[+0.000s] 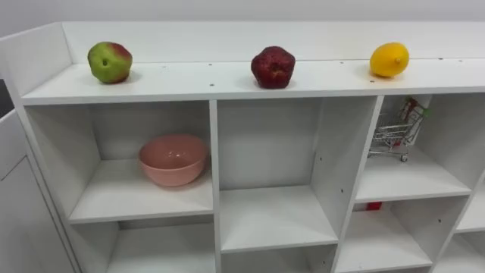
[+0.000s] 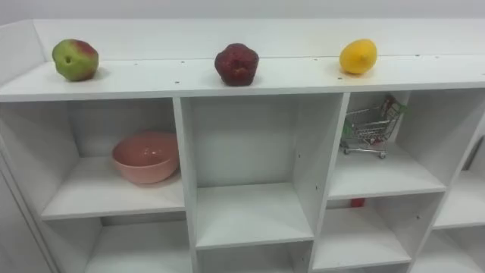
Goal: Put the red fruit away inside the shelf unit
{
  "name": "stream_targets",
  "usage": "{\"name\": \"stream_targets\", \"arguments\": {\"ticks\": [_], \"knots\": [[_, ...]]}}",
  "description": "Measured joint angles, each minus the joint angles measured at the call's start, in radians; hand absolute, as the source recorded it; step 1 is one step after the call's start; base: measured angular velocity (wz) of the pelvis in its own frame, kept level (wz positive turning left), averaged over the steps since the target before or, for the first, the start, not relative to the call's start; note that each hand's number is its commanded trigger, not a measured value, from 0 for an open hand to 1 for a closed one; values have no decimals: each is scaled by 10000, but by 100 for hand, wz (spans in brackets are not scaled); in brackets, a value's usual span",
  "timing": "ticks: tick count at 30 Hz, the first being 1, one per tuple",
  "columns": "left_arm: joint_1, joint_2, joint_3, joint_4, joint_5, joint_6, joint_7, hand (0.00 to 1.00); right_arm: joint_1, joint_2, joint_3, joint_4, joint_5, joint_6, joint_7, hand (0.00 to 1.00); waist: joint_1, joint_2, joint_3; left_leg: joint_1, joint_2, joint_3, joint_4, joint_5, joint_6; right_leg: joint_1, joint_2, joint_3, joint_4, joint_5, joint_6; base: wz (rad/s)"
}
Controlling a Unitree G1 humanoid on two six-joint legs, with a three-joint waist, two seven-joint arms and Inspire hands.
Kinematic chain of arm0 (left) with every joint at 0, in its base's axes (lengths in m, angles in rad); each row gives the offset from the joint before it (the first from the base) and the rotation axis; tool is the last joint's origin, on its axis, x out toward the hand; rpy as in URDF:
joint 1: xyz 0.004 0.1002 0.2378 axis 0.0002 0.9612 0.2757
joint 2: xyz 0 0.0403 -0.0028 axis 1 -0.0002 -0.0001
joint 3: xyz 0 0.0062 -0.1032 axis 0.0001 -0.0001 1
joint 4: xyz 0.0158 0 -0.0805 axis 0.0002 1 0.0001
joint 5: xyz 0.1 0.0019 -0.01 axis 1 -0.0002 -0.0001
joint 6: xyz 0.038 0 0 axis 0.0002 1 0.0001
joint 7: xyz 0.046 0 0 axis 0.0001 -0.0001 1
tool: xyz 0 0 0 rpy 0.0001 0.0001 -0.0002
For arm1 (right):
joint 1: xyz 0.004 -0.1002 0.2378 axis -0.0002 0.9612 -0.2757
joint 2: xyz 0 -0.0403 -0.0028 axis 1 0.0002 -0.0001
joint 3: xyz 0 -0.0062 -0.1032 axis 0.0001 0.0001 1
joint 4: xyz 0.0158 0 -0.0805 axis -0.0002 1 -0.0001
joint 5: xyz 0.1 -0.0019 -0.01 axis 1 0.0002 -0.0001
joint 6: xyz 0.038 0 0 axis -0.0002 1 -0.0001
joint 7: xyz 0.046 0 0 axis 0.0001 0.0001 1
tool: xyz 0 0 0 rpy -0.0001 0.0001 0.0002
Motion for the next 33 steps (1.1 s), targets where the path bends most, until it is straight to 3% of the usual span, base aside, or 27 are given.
{"name": "stream_targets", "arguments": {"ticks": [10, 16, 18, 21, 24, 29, 33], "knots": [[54, 13, -4, -124, 0, -11, 41, 0, -30, -4, -6, 22, 238, 1, -340, 0, -86, 22, 23, 44, -5, 5, 13, 2, 2, 80, 4, 140, 0, 0, 0, 1], [79, 104, -181, -70, 3, -225, 98, 0, -193, -5, -333, -95, 471, 12, -757, 0, -224, 0, 33, 67, -12, 9, 38, 3, 4, 82, 4, 169, 13, -1, 1, -4], [183, 159, -109, -93, 11, -336, 99, 0, -189, -5, -927, -1225, 472, 110, -1247, 0, -229, -2, 88, 132, -25, 46, 14, 3, 6, 49, 12, 300, 21, 0, -1, -18], [173, 355, -113, -69, 9, -350, 97, 0, -251, -2, -1462, -3354, 591, 79, -2046, 0, -269, -15, 84, 127, -28, 50, 21, 2, 8, 25, 17, 310, 33, 0, -2, -3], [205, 523, -130, 0, 110, -338, 104, 0, -363, -16, -1655, -5504, 616, -323, -2855, 0, -274, 32, 58, 115, -29, 122, 7, 2, 7, -27, 29, 373, 23, 1, -4, -5], [363, 523, -169, -227, 103, -308, 132, 0, -349, -7, -1637, -8803, 585, -344, -3968, 0, -271, 11, 63, 59, -30, 120, -12, 2, 7, -85, 29, 364, 27, 0, -3, -1], [425, 547, -185, -521, 133, -308, 132, 0, -408, -10, -1630, -10667, 561, -925, -4845, 0, -265, -10, 49, -48, -29, 124, -4, 2, 7, -198, 29, 361, 34, 0, -3, 0]]}}
